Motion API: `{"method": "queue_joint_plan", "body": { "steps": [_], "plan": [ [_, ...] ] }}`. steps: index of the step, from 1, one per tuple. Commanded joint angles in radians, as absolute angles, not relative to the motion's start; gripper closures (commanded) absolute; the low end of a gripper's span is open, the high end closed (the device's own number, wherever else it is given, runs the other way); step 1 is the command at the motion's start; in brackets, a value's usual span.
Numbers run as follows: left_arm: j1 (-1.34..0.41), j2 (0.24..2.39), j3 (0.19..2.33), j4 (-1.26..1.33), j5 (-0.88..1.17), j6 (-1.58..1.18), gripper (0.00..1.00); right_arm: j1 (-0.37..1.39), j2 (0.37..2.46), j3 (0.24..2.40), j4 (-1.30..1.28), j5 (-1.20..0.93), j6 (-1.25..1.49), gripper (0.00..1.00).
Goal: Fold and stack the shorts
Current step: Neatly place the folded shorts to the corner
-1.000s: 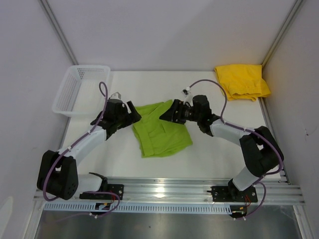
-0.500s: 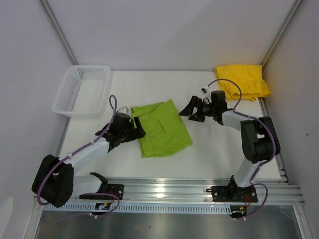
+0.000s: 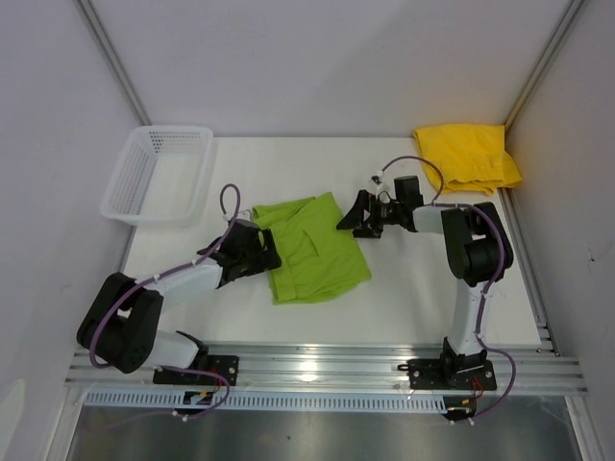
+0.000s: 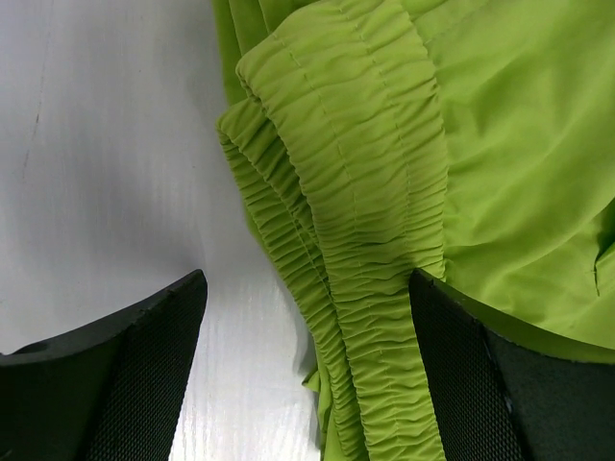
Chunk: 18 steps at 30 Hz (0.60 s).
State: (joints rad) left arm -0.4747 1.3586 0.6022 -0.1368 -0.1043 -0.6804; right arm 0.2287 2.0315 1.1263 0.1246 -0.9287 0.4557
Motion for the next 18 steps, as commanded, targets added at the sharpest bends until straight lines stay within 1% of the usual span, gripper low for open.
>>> {"method": "queue_joint_plan", "body": {
  "steps": [1, 7, 10, 12, 13, 14, 15, 16, 18],
  "plan": [
    [-0.479, 1.387, 0.624, -0.089, -0.135, -0.670, 0.12, 0.276, 2.080, 1.141, 0.078, -0.943, 0.393, 0.02],
    [-0.480, 1.442, 0.626, -0.057, -0.144, -0.657, 0.13, 0.304, 2.120, 1.164, 0.029, -1.002, 0.336, 0.04],
    [-0.480, 1.459, 0.620, -0.048, -0.141, -0.655, 0.14, 0.308, 2.152, 1.207, 0.006, -1.022, 0.325, 0.09],
    [-0.479, 1.471, 0.617, -0.038, -0.135, -0.658, 0.14, 0.311, 2.164, 1.229, -0.023, -1.012, 0.325, 0.16],
    [-0.482, 1.476, 0.617, -0.037, -0.133, -0.658, 0.14, 0.313, 2.166, 1.247, -0.026, -1.006, 0.333, 0.27],
    [-0.480, 1.476, 0.620, -0.034, -0.130, -0.660, 0.14, 0.311, 2.171, 1.258, -0.032, -0.999, 0.333, 0.34],
    [-0.482, 1.477, 0.620, -0.032, -0.127, -0.663, 0.14, 0.310, 2.171, 1.268, -0.040, -0.988, 0.334, 0.39],
    [-0.485, 1.477, 0.623, -0.032, -0.126, -0.663, 0.14, 0.307, 2.168, 1.285, -0.057, -0.959, 0.334, 0.47],
    [-0.492, 1.477, 0.638, -0.038, -0.124, -0.663, 0.14, 0.295, 2.143, 1.290, -0.060, -0.925, 0.342, 0.56]
  ]
}}
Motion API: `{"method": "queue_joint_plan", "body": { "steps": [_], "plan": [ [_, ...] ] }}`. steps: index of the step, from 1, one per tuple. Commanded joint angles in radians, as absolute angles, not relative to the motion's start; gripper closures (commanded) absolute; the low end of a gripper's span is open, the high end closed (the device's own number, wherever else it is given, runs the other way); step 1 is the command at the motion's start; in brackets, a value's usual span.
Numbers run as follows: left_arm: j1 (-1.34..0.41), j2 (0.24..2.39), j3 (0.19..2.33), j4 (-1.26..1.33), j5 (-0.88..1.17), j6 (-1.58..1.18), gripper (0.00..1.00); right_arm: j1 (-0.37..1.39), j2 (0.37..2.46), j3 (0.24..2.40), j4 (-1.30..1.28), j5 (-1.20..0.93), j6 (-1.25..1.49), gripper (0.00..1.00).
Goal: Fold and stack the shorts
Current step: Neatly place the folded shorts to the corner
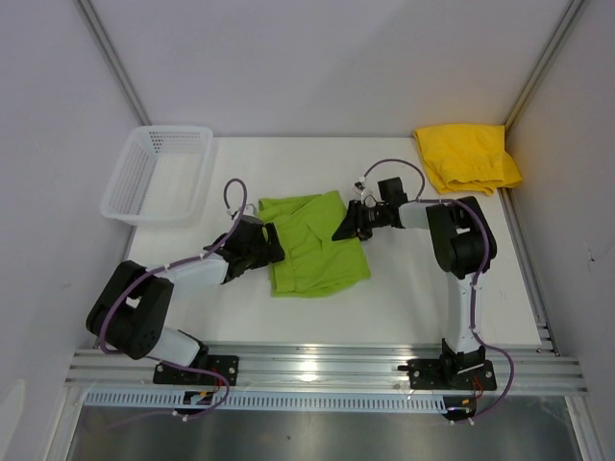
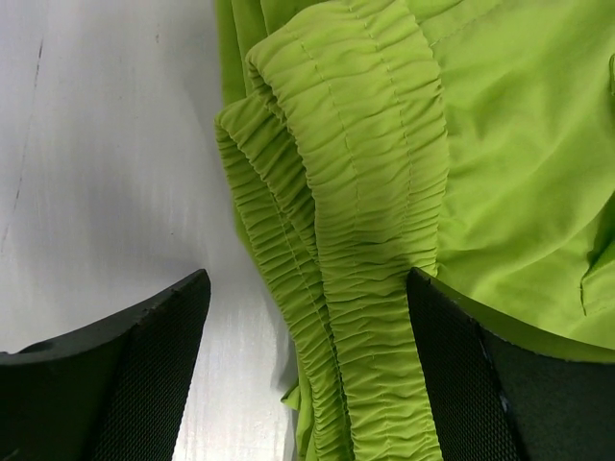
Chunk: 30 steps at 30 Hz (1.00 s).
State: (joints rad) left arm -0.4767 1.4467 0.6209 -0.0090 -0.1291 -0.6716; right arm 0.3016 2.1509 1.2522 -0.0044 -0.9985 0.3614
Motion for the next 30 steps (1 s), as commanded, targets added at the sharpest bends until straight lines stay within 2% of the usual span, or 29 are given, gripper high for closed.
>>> {"method": "queue_joint_plan", "body": {
  "steps": [1, 3, 4, 8, 21, 30],
  "plan": [
    [-0.500, 1.477, 0.646, -0.041, -0.124, -0.661, 0.14, 0.288, 2.135, 1.298, -0.072, -0.879, 0.347, 0.66],
    [-0.506, 1.480, 0.663, -0.049, -0.123, -0.661, 0.14, 0.269, 2.114, 1.311, -0.086, -0.844, 0.348, 0.74],
    [-0.515, 1.482, 0.672, -0.051, -0.123, -0.663, 0.14, 0.262, 2.111, 1.321, -0.101, -0.815, 0.347, 0.86],
    [-0.528, 1.483, 0.692, -0.060, -0.118, -0.661, 0.14, 0.224, 2.117, 1.374, -0.133, -0.804, 0.341, 1.00],
    [-0.540, 1.411, 0.649, -0.095, -0.106, -0.664, 0.14, 0.123, 2.238, 1.661, -0.253, -0.750, 0.299, 1.00],
    [-0.575, 1.264, 0.607, -0.181, -0.130, -0.661, 0.14, 0.061, 2.403, 1.991, -0.339, -0.718, 0.321, 1.00]
  ]
}}
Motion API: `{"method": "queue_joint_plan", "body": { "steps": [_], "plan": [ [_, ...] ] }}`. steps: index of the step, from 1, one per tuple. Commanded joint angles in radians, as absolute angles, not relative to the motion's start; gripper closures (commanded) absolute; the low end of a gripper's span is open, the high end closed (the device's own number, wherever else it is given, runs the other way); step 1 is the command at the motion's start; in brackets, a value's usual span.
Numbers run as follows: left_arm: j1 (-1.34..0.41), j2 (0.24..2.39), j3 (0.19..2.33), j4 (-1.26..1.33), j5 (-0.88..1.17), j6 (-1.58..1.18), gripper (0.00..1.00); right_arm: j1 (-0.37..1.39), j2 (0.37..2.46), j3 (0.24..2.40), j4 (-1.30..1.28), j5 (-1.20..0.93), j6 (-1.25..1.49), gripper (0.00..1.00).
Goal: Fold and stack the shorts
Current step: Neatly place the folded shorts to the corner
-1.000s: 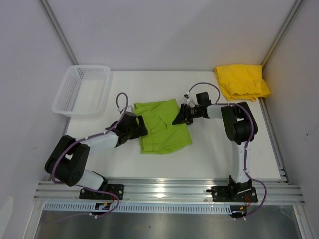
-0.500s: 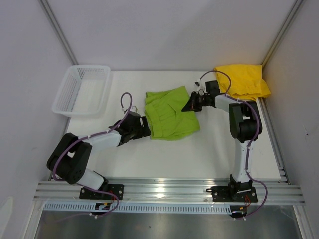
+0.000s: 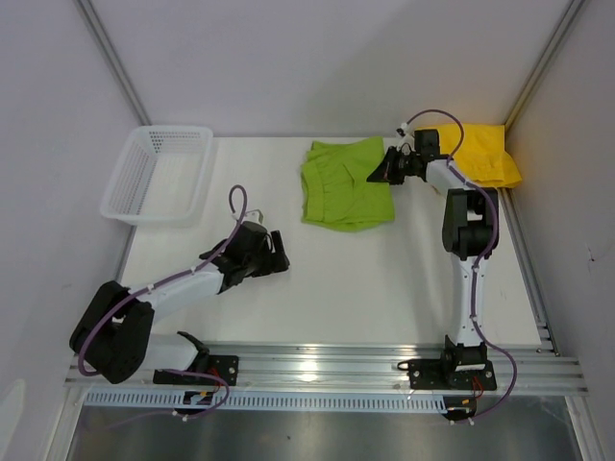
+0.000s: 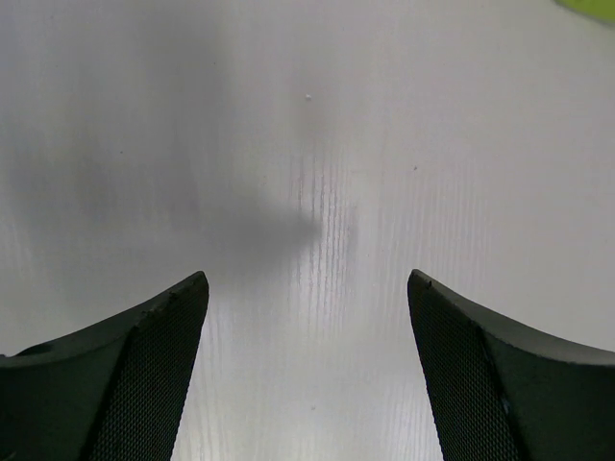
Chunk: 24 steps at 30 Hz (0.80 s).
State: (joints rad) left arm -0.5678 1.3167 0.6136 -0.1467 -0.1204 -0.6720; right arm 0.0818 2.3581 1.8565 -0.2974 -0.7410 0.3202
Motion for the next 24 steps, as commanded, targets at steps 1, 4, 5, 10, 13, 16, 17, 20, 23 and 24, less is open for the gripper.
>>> {"method": "queue_joint_plan", "body": {
  "steps": [1, 4, 5, 10, 13, 16, 17, 20, 23, 24],
  "plan": [
    [-0.575, 1.259, 0.609, -0.187, -0.132, -0.658, 0.14, 0.057, 2.419, 2.026, -0.350, -0.716, 0.318, 1.00],
    [-0.575, 1.236, 0.612, -0.215, -0.140, -0.649, 0.14, 0.035, 2.460, 2.143, -0.390, -0.693, 0.313, 1.00],
    [-0.575, 1.232, 0.614, -0.225, -0.141, -0.649, 0.14, 0.029, 2.465, 2.170, -0.387, -0.689, 0.325, 1.00],
    [-0.577, 1.206, 0.604, -0.239, -0.147, -0.646, 0.14, -0.029, 2.477, 2.223, -0.353, -0.666, 0.356, 1.00],
    [-0.577, 1.207, 0.604, -0.238, -0.146, -0.646, 0.14, -0.041, 2.488, 2.296, -0.402, -0.601, 0.319, 1.00],
    [-0.577, 1.212, 0.603, -0.235, -0.141, -0.650, 0.14, -0.074, 2.507, 2.344, -0.417, -0.612, 0.333, 1.00],
    [-0.578, 1.213, 0.603, -0.232, -0.141, -0.649, 0.14, -0.095, 2.505, 2.342, -0.394, -0.620, 0.342, 1.00],
    [-0.581, 1.226, 0.606, -0.224, -0.138, -0.652, 0.14, -0.127, 2.500, 2.348, -0.361, -0.620, 0.374, 1.00],
    [-0.589, 1.239, 0.607, -0.219, -0.140, -0.653, 0.14, -0.147, 2.500, 2.365, -0.325, -0.621, 0.422, 1.00],
    [-0.592, 1.241, 0.607, -0.216, -0.140, -0.655, 0.14, -0.161, 2.499, 2.365, -0.312, -0.626, 0.436, 1.00]
  ]
}}
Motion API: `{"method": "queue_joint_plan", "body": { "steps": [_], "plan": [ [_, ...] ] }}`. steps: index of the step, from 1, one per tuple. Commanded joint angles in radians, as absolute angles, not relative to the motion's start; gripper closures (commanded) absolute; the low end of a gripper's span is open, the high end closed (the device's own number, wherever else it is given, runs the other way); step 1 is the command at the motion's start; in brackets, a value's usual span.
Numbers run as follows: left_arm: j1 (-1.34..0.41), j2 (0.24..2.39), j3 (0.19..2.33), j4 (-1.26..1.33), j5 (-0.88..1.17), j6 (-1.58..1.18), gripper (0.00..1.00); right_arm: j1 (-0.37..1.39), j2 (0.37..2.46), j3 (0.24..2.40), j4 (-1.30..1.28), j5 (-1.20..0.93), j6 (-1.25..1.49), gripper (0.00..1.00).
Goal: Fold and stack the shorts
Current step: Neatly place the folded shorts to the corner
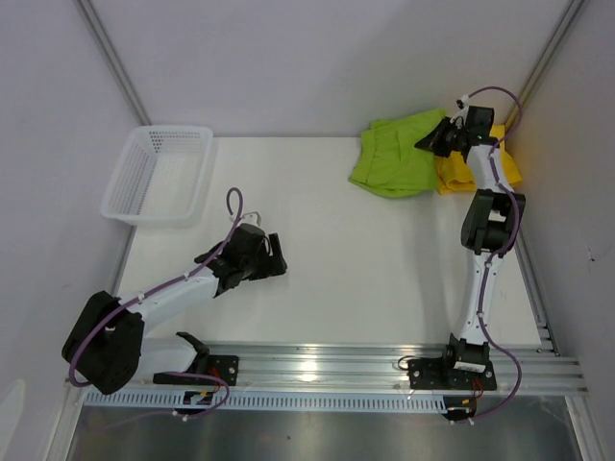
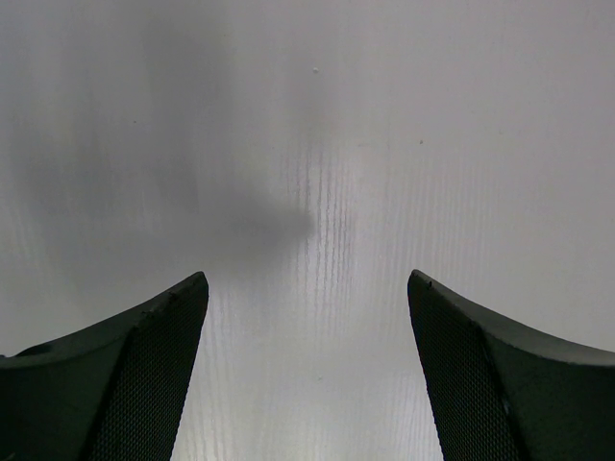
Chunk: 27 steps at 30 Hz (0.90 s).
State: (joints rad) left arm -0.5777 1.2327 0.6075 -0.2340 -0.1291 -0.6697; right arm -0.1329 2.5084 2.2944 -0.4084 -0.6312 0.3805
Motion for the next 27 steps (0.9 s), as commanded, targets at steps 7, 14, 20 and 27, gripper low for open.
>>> {"method": "queue_joint_plan", "body": {
  "steps": [7, 14, 20, 27],
  "plan": [
    [-0.603, 1.250, 0.614, -0.215, -0.144, -0.663, 0.14, -0.198, 2.499, 2.381, -0.177, -0.566, 0.564, 1.00],
    [-0.604, 1.239, 0.607, -0.221, -0.152, -0.661, 0.14, -0.262, 2.534, 2.451, -0.143, -0.520, 0.670, 1.00],
    [-0.609, 1.247, 0.609, -0.219, -0.147, -0.663, 0.14, -0.350, 2.563, 2.499, -0.181, -0.557, 0.778, 1.00],
    [-0.618, 1.256, 0.620, -0.221, -0.146, -0.664, 0.14, -0.423, 2.605, 2.542, -0.229, -0.609, 0.776, 1.00]
  ]
}}
